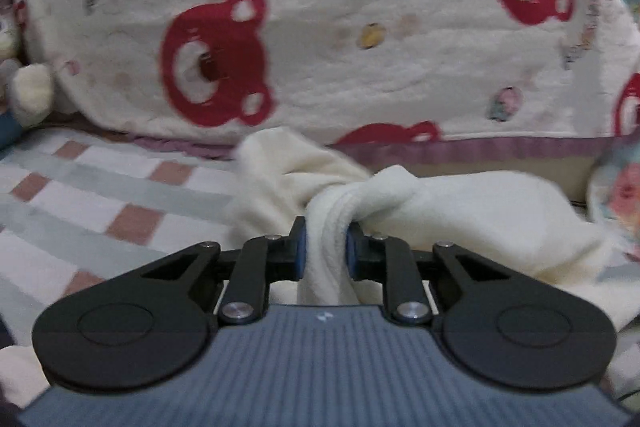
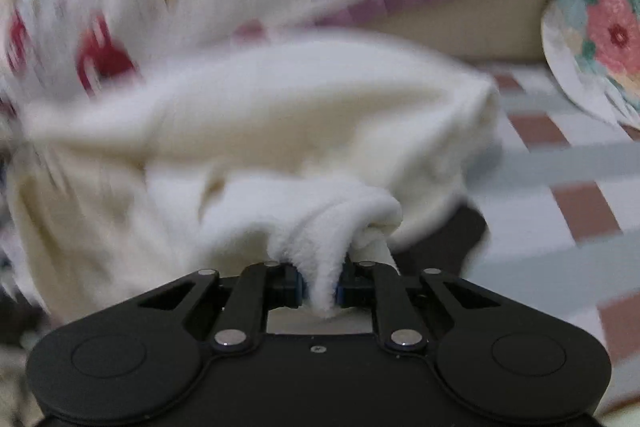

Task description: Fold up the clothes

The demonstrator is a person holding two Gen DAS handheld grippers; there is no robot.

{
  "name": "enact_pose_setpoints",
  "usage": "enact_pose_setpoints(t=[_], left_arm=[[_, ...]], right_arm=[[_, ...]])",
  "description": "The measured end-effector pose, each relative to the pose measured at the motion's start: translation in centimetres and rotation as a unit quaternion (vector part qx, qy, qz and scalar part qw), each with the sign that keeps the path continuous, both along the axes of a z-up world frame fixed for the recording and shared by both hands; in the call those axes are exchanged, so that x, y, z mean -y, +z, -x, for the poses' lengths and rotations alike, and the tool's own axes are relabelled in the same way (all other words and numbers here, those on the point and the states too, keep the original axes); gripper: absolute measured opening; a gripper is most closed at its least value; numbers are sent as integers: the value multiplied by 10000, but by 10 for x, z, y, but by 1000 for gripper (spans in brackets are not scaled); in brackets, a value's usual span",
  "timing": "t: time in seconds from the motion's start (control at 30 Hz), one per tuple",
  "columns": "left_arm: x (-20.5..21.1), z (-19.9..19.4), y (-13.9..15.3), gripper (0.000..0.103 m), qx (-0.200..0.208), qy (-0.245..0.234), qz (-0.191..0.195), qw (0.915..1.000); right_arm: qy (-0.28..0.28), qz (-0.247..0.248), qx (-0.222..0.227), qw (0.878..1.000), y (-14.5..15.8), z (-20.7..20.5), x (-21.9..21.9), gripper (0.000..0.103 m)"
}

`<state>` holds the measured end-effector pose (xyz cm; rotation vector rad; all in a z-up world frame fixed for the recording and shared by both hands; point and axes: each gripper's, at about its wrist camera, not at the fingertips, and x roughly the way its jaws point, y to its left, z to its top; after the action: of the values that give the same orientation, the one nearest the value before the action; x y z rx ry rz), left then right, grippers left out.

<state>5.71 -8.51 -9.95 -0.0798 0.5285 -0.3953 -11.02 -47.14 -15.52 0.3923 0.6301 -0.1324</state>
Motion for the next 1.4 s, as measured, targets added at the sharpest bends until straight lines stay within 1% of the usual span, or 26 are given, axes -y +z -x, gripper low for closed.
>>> enact_pose_setpoints(t=[0.1, 0.17, 0.27, 0.33, 0.37, 0.4, 0.5, 0.53, 0.57, 0.63, 0.67, 0.7, 0.73, 0.77, 0.87, 0.9, 0.93, 1.0, 1.07, 1.1, 1.13, 1.2, 1.23, 1.27, 1.33, 1.4], left_arm=[[-8, -13, -14, 18, -188, 207, 40, 9996], [-13, -21, -19, 18, -201, 228, -38, 9995], [-29, -29, -27, 19, -461, 167, 243, 9985], [-37, -27, -31, 19, -626, 41, 614, 9961], [-39, -24, -30, 17, -594, -26, 686, 9959], [-36, -17, -26, 17, -411, -94, 601, 9973], [-27, -3, -14, 22, 75, -403, 456, 9981], [-24, 0, -12, 23, 149, -510, 435, 9976], [-21, -1, -14, 24, 54, -606, 449, 9971], [-15, -2, -19, 24, -161, -786, 421, 9959], [-9, -3, -24, 24, -332, -847, 267, 9955], [-4, -4, -29, 24, -504, -908, 112, 9945], [1, -6, -34, 34, -675, -967, -42, 9930], [6, -7, -39, 42, -846, -1027, -197, 9909], [21, -4, -53, 42, -950, -1044, -908, 9858], [22, -3, -54, 42, -995, -1051, -944, 9850], [19, -3, -52, 42, -1008, -1076, -824, 9856], [12, -5, -48, 44, -1027, -1062, -495, 9878], [7, -9, -48, 45, -1115, -1002, -374, 9880], [5, -11, -49, 45, -1171, -974, -361, 9877], [4, -13, -51, 45, -1233, -954, -391, 9870], [8, -16, -57, 45, -1391, -899, -889, 9822], [10, -18, -61, 45, -1417, -791, -1215, 9792], [7, -19, -62, 45, -1414, -710, -1276, 9791], [-5, -24, -61, 45, -1502, -557, -1007, 9819], [-18, -27, -54, 45, -1529, -486, -545, 9855]], right_arm=[[-182, -945, 861, 9916, 34, -2, 24, 15], [-314, -1162, 1006, 9876, 43, -15, 33, 15], [-552, -158, 305, 9979, 31, -55, 26, 15], [-762, 494, -306, 9954, 15, -81, 21, 16], [-803, 319, -406, 9954, 7, -86, 21, 16], [-817, 8, -395, 9959, 2, -87, 22, 16], [-854, -849, -367, 9920, -13, -87, 25, 19], [-869, -728, -387, 9928, -11, -83, 22, 20], [-883, -608, -407, 9934, -10, -80, 19, 20], [-937, -355, -492, 9938, -6, -71, 16, 30], [-1009, -242, -560, 9930, -2, -62, 15, 33], [-1083, -136, -627, 9920, 1, -54, 15, 42], [-1185, -69, -679, 9906, 3, -46, 16, 54], [-1356, -13, -705, 9883, 3, -33, 14, 56], [-1554, 473, -725, 9840, -3, 1, 0, 55], [-1461, 840, -624, 9837, -3, 8, -9, 51], [-1320, 1202, -519, 9826, -3, 13, -19, 45], [-586, 1886, -266, 9799, 1, 9, -39, 39], [31, 2407, -9, 9706, 8, 0, -56, 39], [224, 2546, 24, 9668, 8, -7, -62, 41], [417, 2683, 56, 9624, 8, -15, -67, 51], [722, 2945, -65, 9529, 3, -34, -73, 71], [803, 3049, -181, 9488, -3, -46, -74, 71], [872, 3165, -229, 9443, -5, -56, -73, 71], [999, 3376, -298, 9355, -9, -76, -72, 70], [1010, 3383, -99, 9355, 2, -93, -69, 70]])
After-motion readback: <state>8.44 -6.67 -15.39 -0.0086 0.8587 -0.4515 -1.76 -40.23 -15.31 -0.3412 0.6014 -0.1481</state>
